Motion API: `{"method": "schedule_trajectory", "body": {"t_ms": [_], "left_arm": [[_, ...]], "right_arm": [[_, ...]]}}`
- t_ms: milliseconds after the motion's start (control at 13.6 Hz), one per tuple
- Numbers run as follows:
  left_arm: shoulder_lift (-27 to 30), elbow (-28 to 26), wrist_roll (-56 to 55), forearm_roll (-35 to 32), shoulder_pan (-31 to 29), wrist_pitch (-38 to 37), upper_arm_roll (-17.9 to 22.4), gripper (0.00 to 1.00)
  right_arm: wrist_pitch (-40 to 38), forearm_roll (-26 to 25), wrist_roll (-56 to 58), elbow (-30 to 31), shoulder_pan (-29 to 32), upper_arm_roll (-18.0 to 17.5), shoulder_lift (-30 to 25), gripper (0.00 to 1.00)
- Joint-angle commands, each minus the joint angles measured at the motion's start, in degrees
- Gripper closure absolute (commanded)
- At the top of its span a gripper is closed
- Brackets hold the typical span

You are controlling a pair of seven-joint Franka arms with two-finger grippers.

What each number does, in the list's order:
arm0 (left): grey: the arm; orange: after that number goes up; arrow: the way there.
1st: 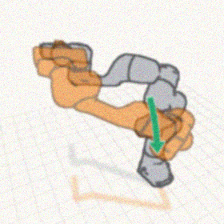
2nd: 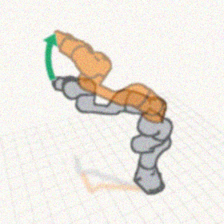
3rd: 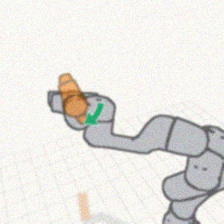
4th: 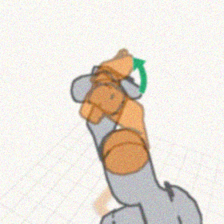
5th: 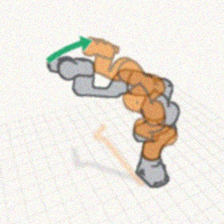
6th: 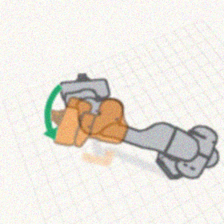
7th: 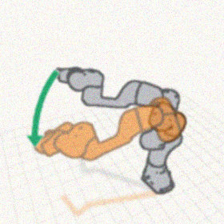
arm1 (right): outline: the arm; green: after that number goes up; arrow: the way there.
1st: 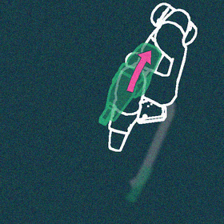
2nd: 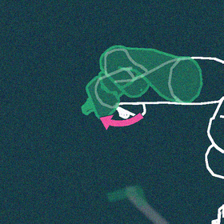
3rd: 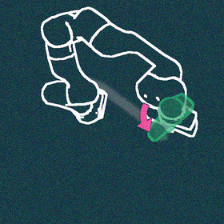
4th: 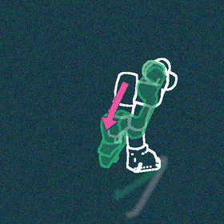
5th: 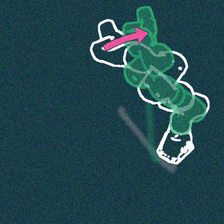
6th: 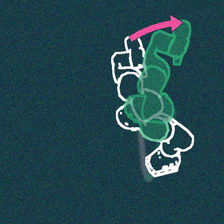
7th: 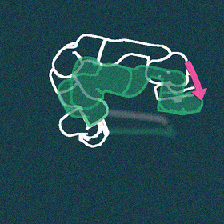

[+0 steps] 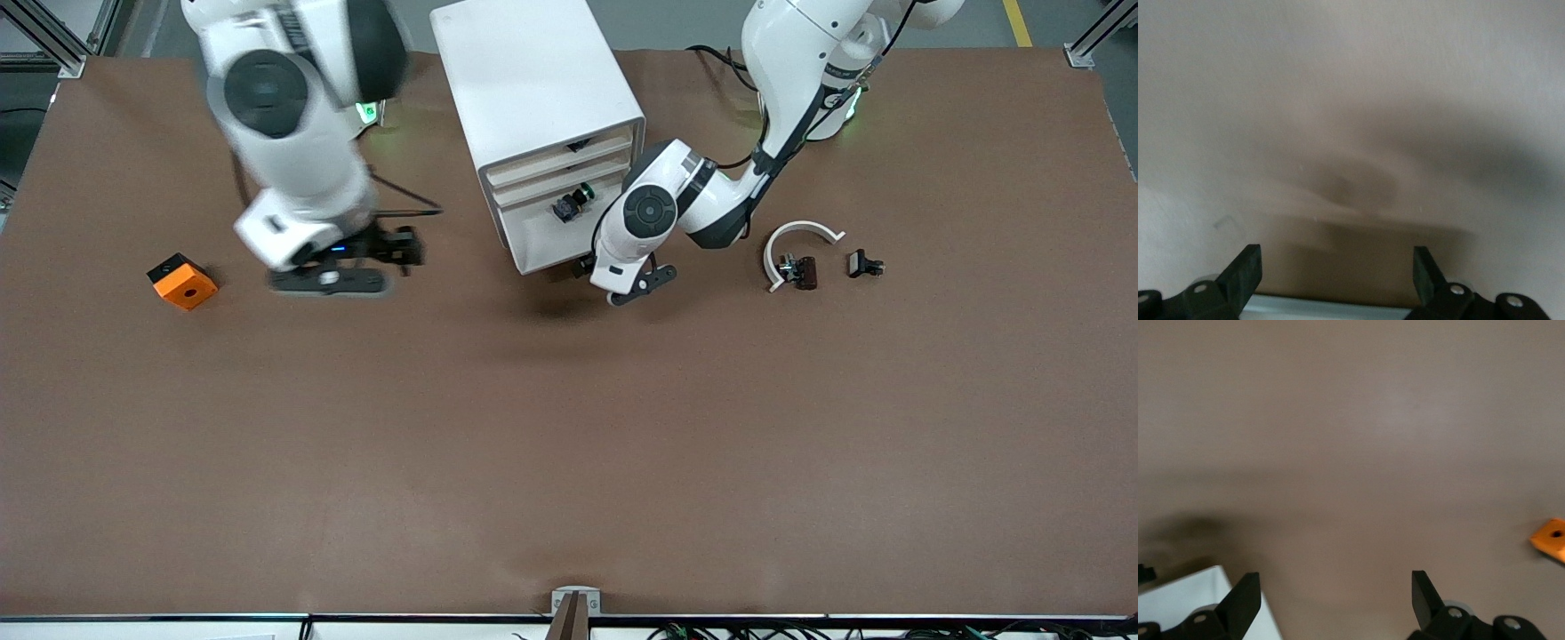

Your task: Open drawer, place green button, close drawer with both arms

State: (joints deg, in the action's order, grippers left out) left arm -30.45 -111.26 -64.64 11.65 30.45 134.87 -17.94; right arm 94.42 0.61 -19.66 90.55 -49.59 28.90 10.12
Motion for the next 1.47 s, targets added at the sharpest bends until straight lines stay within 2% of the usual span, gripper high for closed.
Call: {"method": "schedule_trajectory", "body": {"t_ms": [0, 295, 664, 959, 1032, 1180, 1401], "left_arm": [[1.71, -1.59, -2.33, 1.27, -0.22, 0.31, -3.06, 0.00], [1.09, -1.68, -4.18, 1.36, -0.13, -0.13, -5.96, 0.00], [1.09, -1.33, -4.27, 5.74, 0.40, -0.13, -7.20, 0.00], [1.35, -1.24, -4.27, 7.77, -0.30, -0.13, -7.20, 0.00], [1.88, -1.24, -5.14, 7.86, -1.52, -0.40, -6.94, 0.00], [1.88, 0.86, -7.60, 7.69, -6.52, -0.75, -6.76, 0.00], [5.64, 1.49, -6.99, 5.15, -14.95, -1.36, -6.49, 0.00]], "right_arm": [[-4.93, 0.44, 9.95, -0.72, 6.67, 0.45, -3.61, 0.00], [-13.20, 0.53, 24.63, -6.26, 20.55, 0.72, -3.79, 0.00], [-14.18, -0.26, 37.66, -6.27, 34.19, 0.63, -3.79, 0.00], [-13.74, -1.05, 39.26, -6.35, 36.84, 0.80, -3.79, 0.00], [-13.91, -2.79, 39.08, -7.05, 36.67, 0.63, -3.53, 0.00], [-14.27, -5.70, 38.73, -10.03, 36.40, 0.37, -3.27, 0.00], [-14.27, -5.01, 38.82, -10.13, 36.75, 0.54, -3.27, 0.00]]}}
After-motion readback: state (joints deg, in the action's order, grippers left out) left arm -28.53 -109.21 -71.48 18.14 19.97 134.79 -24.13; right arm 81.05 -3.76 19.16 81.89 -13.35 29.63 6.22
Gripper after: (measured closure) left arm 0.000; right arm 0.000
